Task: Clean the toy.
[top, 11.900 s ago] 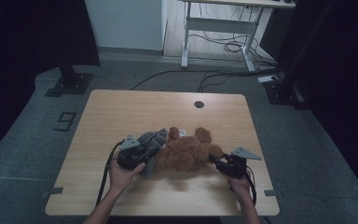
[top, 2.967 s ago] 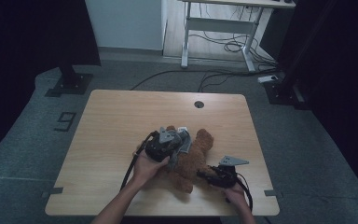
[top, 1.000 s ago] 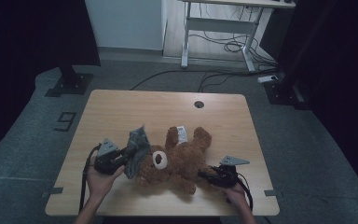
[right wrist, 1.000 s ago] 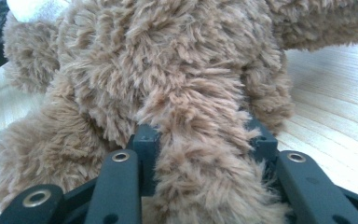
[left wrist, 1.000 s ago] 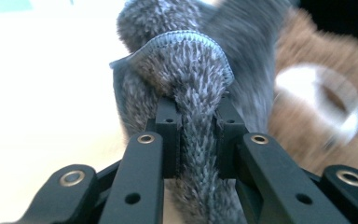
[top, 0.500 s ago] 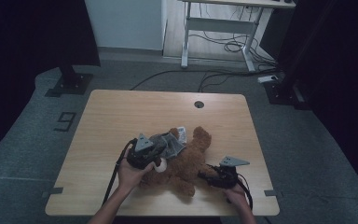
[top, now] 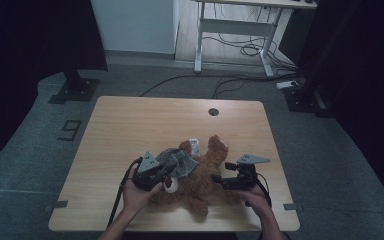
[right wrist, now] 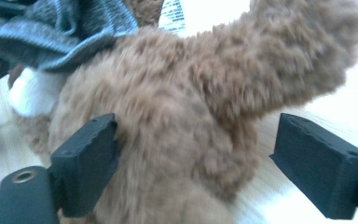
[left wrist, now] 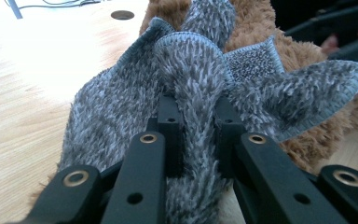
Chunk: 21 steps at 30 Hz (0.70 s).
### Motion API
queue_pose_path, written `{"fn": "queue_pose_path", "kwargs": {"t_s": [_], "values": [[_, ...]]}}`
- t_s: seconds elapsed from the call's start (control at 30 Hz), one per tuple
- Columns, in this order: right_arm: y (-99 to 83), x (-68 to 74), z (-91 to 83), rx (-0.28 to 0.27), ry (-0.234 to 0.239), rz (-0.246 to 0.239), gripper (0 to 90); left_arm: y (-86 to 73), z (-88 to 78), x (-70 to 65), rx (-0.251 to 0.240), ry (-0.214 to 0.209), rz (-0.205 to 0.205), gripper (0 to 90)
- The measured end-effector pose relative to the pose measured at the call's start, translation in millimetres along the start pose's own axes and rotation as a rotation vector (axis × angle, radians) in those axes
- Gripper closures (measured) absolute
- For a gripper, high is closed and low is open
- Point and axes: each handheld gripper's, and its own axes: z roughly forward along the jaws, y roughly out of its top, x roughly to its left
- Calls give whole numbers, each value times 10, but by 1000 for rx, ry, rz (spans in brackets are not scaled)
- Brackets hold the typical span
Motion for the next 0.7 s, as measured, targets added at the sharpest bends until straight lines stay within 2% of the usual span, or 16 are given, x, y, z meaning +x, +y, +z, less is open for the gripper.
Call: {"fn": "queue_pose_path", "kwargs": {"t_s": [0.1,0.17,0.27,0.33,0.37,0.43,0.5,0.53,0.57,0.63,0.7], "values": [[80,13,168,78,27,13,41,-19,-9,8,-6,-6,-11,778],[90,-27,259,109,62,48,0,-29,-9,11,-8,-9,-15,778],[60,-106,358,143,118,91,2,-31,-5,12,-6,-15,-17,778],[23,-127,411,159,180,103,52,-38,-4,6,-5,-15,-15,778],[10,-127,429,162,195,101,74,-43,-4,3,-8,-14,-14,778],[2,-119,429,163,200,91,146,-50,-3,6,-11,-16,-18,778],[-13,-118,414,159,207,92,267,-54,1,3,-17,-15,-20,779],[-29,-116,391,137,204,78,400,-55,0,1,-19,-15,-20,779],[-41,-99,372,120,203,57,464,-56,-1,-5,-23,-16,-20,779],[-67,-38,335,85,182,0,542,-61,-11,-17,-35,-11,-14,778],[-86,2,308,61,161,-15,570,-58,-21,-14,-48,-8,-13,779]]}}
